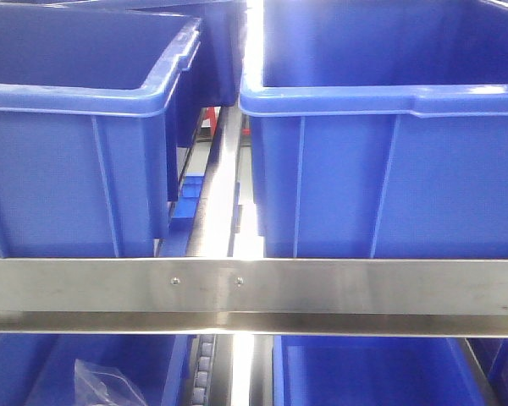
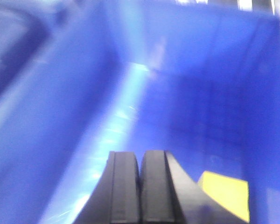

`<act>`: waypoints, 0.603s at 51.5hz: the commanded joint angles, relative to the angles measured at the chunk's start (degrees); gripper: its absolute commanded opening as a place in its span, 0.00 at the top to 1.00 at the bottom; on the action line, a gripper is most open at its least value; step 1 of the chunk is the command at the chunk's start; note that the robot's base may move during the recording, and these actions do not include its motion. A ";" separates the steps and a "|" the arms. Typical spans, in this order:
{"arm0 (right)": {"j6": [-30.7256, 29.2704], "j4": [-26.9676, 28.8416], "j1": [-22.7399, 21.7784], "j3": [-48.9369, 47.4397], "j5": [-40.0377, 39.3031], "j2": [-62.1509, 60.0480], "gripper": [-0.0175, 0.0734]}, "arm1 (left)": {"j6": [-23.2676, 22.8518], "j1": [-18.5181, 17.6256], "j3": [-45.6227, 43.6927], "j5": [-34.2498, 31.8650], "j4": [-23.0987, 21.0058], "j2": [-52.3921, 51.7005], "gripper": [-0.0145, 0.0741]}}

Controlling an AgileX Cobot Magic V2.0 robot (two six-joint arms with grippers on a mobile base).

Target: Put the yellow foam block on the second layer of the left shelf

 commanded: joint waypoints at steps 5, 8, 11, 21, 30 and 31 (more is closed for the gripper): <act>-0.31 0.15 -0.02 8.60 -15.54 -11.49 0.77 | -0.14 -0.39 1.36 -4.60 -0.22 0.25 0.68; -0.31 0.15 -0.02 12.51 -19.67 -15.40 0.77 | -0.14 -0.39 1.36 -4.60 -0.22 0.25 0.68; -0.31 0.15 -0.02 15.78 -23.40 -18.42 0.77 | -0.14 -0.39 1.36 -4.60 -0.22 0.25 0.68; -0.31 0.09 -0.02 21.73 -26.58 -25.18 0.77 | -0.14 -0.39 1.36 -4.60 -0.22 0.25 0.68; -0.31 0.09 -0.02 22.98 -25.05 -24.75 0.77 | -0.14 -0.39 1.36 -4.60 -0.22 0.25 0.68; -0.31 0.09 -0.02 23.05 -24.66 -24.75 0.77 | -0.14 -0.39 1.36 -4.60 -0.22 0.25 0.68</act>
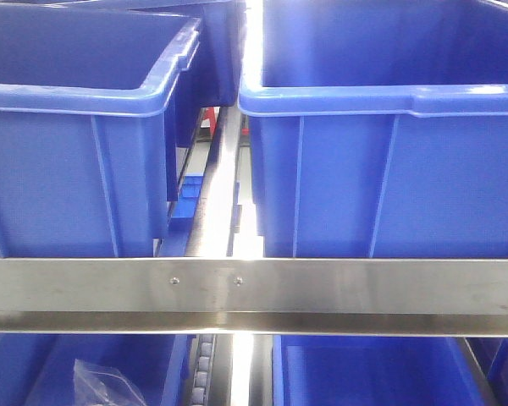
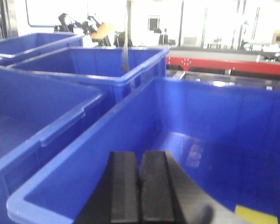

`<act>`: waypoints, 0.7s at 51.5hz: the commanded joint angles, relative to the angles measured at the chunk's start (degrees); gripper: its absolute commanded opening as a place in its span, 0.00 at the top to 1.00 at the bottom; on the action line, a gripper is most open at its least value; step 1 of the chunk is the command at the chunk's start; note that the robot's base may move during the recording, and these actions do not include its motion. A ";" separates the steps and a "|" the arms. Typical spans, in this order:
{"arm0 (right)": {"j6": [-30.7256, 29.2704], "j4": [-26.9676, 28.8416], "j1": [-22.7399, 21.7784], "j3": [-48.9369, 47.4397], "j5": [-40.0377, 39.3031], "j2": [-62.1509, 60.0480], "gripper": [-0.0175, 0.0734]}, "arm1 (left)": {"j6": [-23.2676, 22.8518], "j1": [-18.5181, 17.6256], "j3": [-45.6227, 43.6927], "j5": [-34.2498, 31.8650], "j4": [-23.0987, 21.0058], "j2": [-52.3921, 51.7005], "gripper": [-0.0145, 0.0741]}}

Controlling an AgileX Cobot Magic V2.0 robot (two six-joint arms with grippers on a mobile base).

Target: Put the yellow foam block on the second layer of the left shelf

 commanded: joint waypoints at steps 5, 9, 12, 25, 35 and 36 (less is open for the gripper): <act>-0.31 0.09 -0.02 -1.32 -2.10 0.12 0.77 | -0.14 -0.39 1.36 -4.60 -0.22 0.25 0.68; -0.31 0.49 -0.02 -0.83 -1.20 -0.17 0.77 | -0.14 -0.39 1.36 -4.60 -0.22 0.25 0.68; -0.31 3.26 -0.02 -0.07 0.38 -1.02 0.77 | -0.14 -0.39 1.36 -4.60 -0.22 0.25 0.68; -0.31 10.37 -3.93 4.65 12.21 -14.52 0.77 | -0.14 -0.39 1.36 -4.60 -0.22 0.25 0.68; -0.31 10.37 -13.51 11.93 12.52 -25.31 0.77 | -0.14 -0.39 1.36 -4.60 -0.22 0.25 0.68; -0.31 10.37 -14.28 12.80 12.46 -25.80 0.77 | -0.14 -0.39 1.36 -4.60 -0.22 0.25 0.68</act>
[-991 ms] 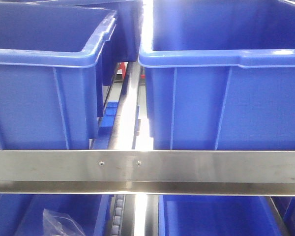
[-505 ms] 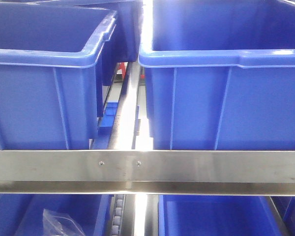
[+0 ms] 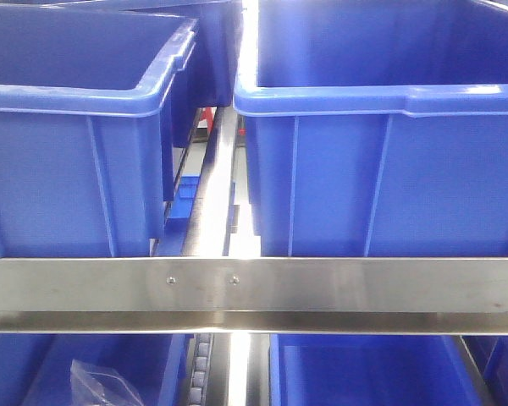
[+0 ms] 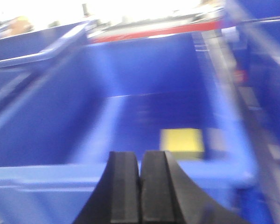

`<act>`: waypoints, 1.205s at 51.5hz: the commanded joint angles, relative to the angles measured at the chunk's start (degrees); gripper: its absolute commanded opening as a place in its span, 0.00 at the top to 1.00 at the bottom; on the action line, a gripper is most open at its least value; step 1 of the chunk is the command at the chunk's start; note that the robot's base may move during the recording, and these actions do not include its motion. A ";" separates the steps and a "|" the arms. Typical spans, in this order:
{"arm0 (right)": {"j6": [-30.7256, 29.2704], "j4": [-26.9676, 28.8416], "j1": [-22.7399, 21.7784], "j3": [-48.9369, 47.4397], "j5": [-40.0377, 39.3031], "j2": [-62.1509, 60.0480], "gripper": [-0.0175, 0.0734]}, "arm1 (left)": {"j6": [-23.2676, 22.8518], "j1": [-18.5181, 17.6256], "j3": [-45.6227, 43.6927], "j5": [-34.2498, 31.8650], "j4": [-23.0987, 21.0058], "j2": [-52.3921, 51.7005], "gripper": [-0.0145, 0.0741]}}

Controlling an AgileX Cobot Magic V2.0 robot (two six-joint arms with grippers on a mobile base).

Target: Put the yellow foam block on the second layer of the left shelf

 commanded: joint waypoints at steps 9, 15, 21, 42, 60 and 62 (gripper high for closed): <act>-0.31 0.07 -7.06 7.45 -5.62 -6.64 0.77 | -0.14 -0.39 1.36 -4.60 -0.22 0.25 0.68; -0.31 0.07 -7.25 10.85 -6.81 -11.55 0.77 | -0.14 -0.39 1.36 -4.60 -0.22 0.25 0.68; -0.31 0.07 -7.17 11.39 -6.73 -12.52 0.77 | -0.14 -0.39 1.36 -4.60 -0.22 0.25 0.68; -0.31 0.07 -7.17 11.39 -6.64 -12.92 0.77 | -0.14 -0.39 1.36 -4.60 -0.22 0.25 0.68; -0.31 0.07 -7.17 11.39 -6.64 -12.92 0.77 | -0.14 -0.39 1.36 -4.60 -0.22 0.25 0.68; -0.31 0.07 -7.17 11.39 -6.64 -12.92 0.77 | -0.14 -0.39 1.36 -4.60 -0.22 0.25 0.68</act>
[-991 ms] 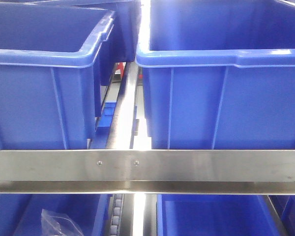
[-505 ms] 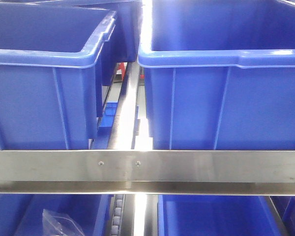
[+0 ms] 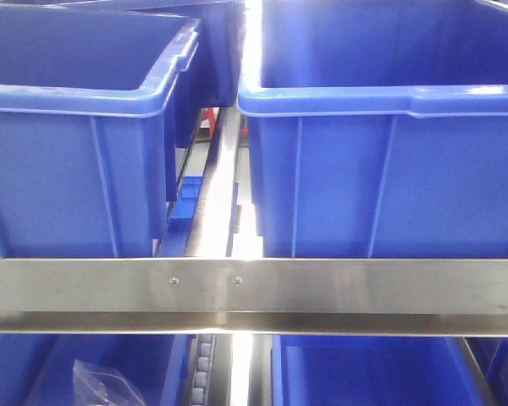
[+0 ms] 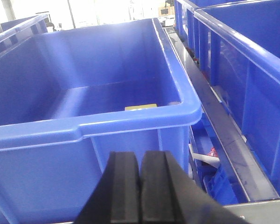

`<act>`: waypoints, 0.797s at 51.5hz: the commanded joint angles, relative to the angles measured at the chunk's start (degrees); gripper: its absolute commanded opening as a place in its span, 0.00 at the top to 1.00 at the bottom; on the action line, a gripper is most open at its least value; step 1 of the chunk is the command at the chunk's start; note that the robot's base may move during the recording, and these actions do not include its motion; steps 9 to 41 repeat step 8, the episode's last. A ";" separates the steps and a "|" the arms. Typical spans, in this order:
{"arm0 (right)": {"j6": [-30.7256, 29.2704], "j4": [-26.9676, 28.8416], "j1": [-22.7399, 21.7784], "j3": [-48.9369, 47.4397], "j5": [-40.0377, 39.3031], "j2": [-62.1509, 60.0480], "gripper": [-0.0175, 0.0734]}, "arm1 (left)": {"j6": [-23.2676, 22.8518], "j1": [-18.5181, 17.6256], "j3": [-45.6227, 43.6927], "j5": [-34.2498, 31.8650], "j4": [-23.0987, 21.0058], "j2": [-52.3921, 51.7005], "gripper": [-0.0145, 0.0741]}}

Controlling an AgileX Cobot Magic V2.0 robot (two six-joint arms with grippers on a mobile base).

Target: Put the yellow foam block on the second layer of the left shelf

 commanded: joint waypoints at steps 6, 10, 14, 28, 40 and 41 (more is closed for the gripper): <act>-0.31 0.03 -0.24 -0.94 -5.31 -1.30 0.77 | -0.14 -0.39 1.36 -4.63 -0.22 0.25 0.68; -0.31 0.03 -0.24 -0.94 -5.31 -1.30 0.77 | -0.14 -0.39 1.36 -4.63 -0.22 0.25 0.68; -0.31 0.03 -0.24 -0.94 -5.31 -1.30 0.77 | -0.14 -0.39 1.36 -4.63 -0.22 0.25 0.68; -0.31 0.03 -0.24 -0.94 -5.31 -1.30 0.77 | -0.14 -0.39 1.36 -4.63 -0.22 0.25 0.68; -0.31 0.03 -0.24 -0.94 -5.31 -1.30 0.77 | -0.14 -0.39 1.36 -4.63 -0.22 0.25 0.68; -0.31 0.03 -0.24 -0.94 -5.31 -1.30 0.77 | -0.14 -0.39 1.36 -4.63 -0.22 0.25 0.68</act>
